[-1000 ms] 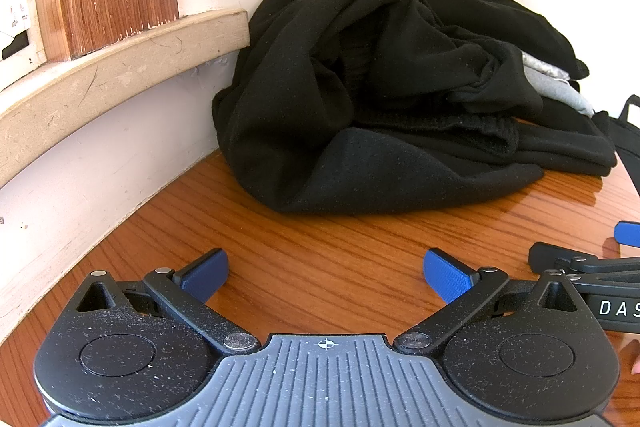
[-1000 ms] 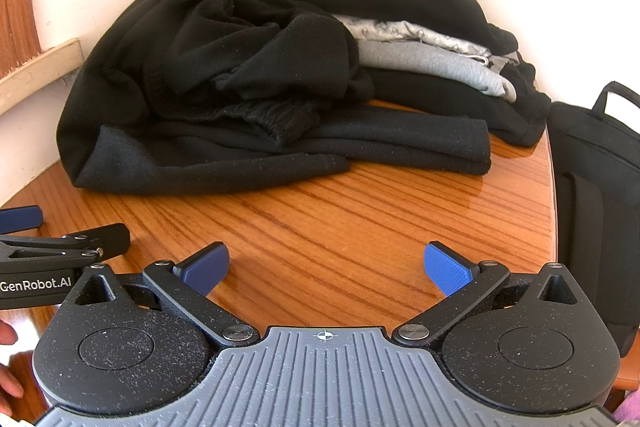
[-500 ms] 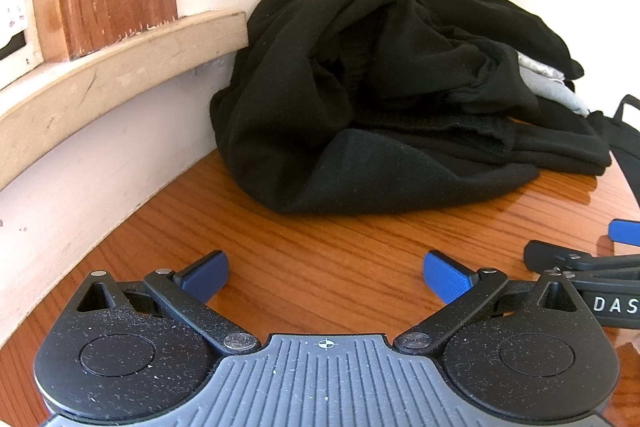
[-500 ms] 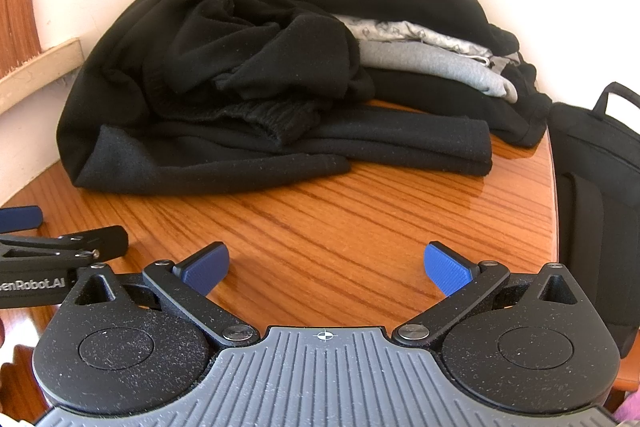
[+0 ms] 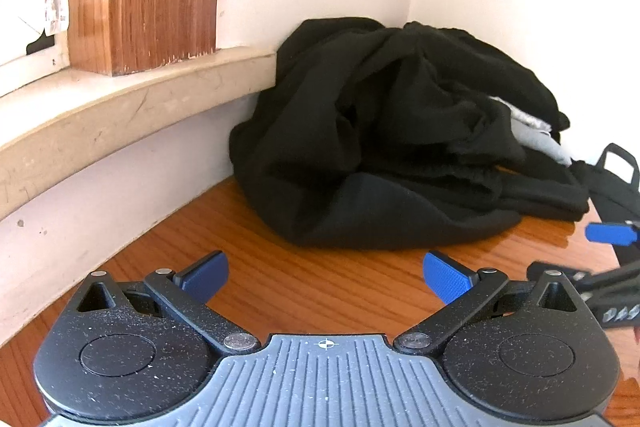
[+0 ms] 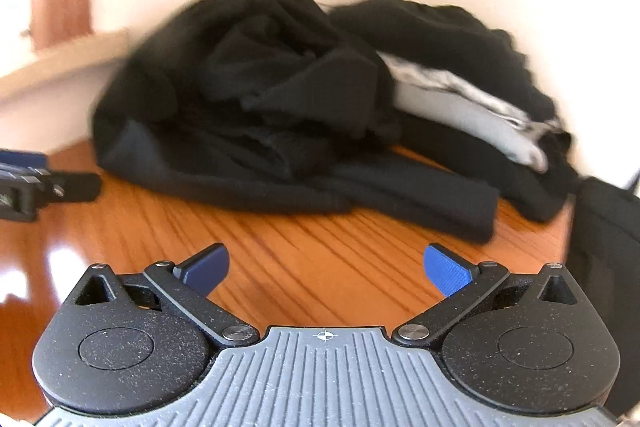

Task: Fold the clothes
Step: 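Move the right gripper into the black clothes pile and close on fabric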

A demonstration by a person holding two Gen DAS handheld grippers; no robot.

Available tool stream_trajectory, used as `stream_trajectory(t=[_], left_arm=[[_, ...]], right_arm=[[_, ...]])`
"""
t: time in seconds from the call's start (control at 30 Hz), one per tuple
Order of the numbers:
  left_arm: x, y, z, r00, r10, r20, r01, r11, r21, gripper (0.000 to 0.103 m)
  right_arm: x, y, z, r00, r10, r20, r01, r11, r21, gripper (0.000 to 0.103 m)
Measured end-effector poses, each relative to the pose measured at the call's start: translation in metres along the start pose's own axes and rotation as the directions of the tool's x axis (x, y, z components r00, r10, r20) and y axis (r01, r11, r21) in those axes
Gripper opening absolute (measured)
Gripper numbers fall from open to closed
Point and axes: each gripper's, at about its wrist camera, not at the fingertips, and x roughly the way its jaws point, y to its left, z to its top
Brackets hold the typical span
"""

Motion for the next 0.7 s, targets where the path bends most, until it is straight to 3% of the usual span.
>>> stream_trajectory(t=[0.2,0.5,0.7], left_arm=[[-0.004,0.008,-0.001,0.996,-0.075,0.037,0.076,0.997,-0.012,0.103],[-0.011,0.01,0.002,0.991,-0.126,0.049,0.128,0.991,-0.041,0.103],[-0.008,-0.001,0.011,0.989,-0.144,0.042,0.146,0.988,-0.045,0.103]], right_arm=[[0.002,-0.027,0.017,0.998,0.052,0.031,-0.05,0.998,-0.046,0.103],[0.029,-0.064,0.027,0.992,0.118,0.044,-0.116,0.992,-0.044,0.09],[0.043,-0.079,0.034,0.981,0.178,0.077,-0.177,0.984,-0.023,0.064]])
